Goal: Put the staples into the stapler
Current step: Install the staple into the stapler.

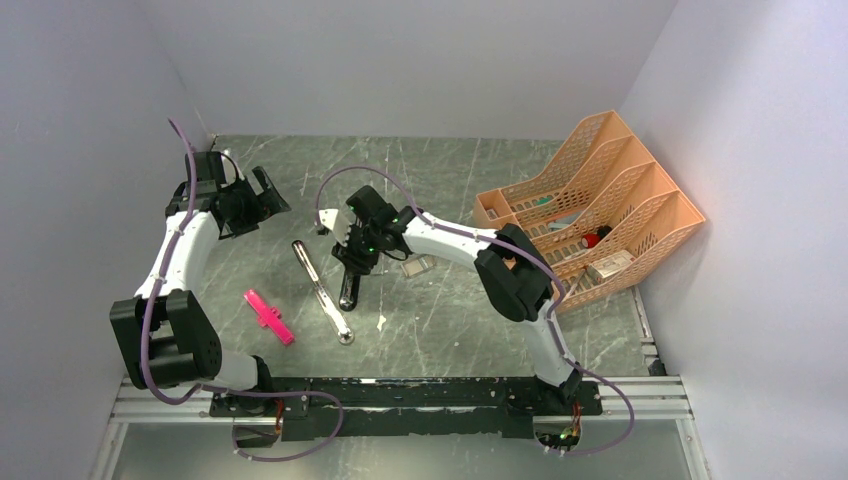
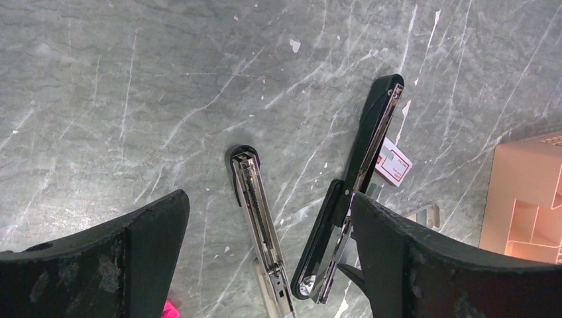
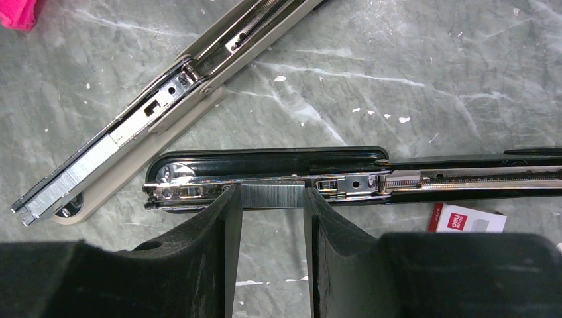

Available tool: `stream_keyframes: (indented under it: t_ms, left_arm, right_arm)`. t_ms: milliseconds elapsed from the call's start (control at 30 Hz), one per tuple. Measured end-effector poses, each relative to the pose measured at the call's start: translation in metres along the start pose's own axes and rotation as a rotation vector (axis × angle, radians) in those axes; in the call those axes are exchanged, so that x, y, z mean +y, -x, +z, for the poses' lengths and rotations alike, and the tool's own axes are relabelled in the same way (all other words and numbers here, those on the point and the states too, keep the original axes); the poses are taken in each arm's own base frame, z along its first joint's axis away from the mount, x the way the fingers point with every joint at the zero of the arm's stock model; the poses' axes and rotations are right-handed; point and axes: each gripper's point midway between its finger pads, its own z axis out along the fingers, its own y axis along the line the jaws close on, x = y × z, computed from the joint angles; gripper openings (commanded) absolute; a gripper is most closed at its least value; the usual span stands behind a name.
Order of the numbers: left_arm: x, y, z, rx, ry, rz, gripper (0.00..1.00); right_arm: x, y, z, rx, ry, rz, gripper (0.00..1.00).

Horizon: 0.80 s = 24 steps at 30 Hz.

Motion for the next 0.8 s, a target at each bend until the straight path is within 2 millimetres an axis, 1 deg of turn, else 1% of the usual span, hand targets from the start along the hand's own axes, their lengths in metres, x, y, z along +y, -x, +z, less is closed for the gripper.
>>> stream_keyframes:
  t_ms: [167, 800]
  left_arm:
    - [-0.0001, 0.0, 0.0, 0.0, 0.0, 0.0, 0.96]
    - [-0.0001, -0.0001, 0.0, 0.0, -0.001, 0.0, 0.96]
  right_arm:
    - [-0.0002, -0.0051, 0.0038, 0.012, 0.001, 0.005, 0.14]
    - [-0.0013, -0.0049, 0.0039, 0.046, -0.004, -0.002, 0.14]
